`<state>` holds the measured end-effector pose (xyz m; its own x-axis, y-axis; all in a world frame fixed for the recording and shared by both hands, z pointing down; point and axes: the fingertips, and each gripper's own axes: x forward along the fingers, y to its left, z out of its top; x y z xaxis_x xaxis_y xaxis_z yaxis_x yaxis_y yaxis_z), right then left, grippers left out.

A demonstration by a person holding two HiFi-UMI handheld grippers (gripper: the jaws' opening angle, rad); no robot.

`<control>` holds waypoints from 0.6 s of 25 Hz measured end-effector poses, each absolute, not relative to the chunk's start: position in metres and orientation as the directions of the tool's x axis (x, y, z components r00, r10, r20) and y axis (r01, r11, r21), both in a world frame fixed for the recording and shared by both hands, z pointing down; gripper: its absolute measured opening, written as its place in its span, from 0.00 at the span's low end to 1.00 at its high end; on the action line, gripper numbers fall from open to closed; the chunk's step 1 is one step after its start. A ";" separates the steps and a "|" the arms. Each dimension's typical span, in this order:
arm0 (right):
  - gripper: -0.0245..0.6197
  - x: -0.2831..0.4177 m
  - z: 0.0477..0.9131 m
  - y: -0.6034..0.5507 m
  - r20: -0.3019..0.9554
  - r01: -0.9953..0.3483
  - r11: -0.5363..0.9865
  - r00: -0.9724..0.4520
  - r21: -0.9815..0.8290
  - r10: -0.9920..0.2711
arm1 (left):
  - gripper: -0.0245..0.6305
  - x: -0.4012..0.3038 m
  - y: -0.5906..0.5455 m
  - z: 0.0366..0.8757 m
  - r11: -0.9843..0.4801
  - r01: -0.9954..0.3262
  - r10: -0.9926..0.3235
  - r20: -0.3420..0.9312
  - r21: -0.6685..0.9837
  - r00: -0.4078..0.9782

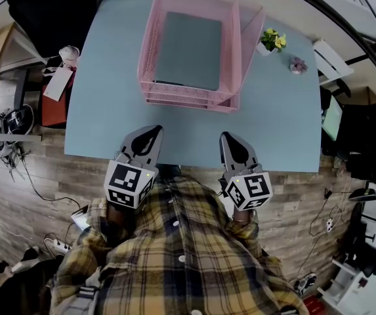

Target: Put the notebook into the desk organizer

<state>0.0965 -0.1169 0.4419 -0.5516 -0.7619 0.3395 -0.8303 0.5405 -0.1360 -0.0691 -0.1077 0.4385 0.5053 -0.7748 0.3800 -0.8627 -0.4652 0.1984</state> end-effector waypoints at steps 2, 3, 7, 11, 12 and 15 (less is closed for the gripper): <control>0.04 0.097 0.442 -0.117 0.339 -0.831 0.539 -0.550 -0.136 -0.763 | 0.02 -0.069 -0.108 0.439 -0.464 -0.863 -0.776 0.380 0.198 0.504; 0.04 0.097 0.442 -0.117 0.339 -0.832 0.538 -0.550 -0.137 -0.763 | 0.02 -0.069 -0.108 0.439 -0.463 -0.864 -0.776 0.380 0.197 0.503; 0.04 0.098 0.442 -0.118 0.341 -0.833 0.535 -0.549 -0.143 -0.763 | 0.02 -0.070 -0.108 0.438 -0.460 -0.866 -0.778 0.380 0.195 0.499; 0.04 0.098 0.443 -0.118 0.342 -0.833 0.534 -0.549 -0.148 -0.762 | 0.02 -0.071 -0.108 0.438 -0.458 -0.867 -0.780 0.378 0.197 0.498; 0.04 0.098 0.443 -0.118 0.342 -0.832 0.534 -0.550 -0.148 -0.762 | 0.02 -0.071 -0.108 0.438 -0.458 -0.867 -0.781 0.377 0.196 0.498; 0.04 0.098 0.443 -0.118 0.342 -0.832 0.534 -0.550 -0.148 -0.762 | 0.02 -0.071 -0.108 0.438 -0.460 -0.867 -0.781 0.377 0.195 0.499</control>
<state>0.0975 -0.1179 0.4430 -0.5497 -0.7622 0.3419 -0.8325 0.5340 -0.1479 -0.0711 -0.1084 0.4376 0.4986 -0.7807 0.3766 -0.8665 -0.4596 0.1945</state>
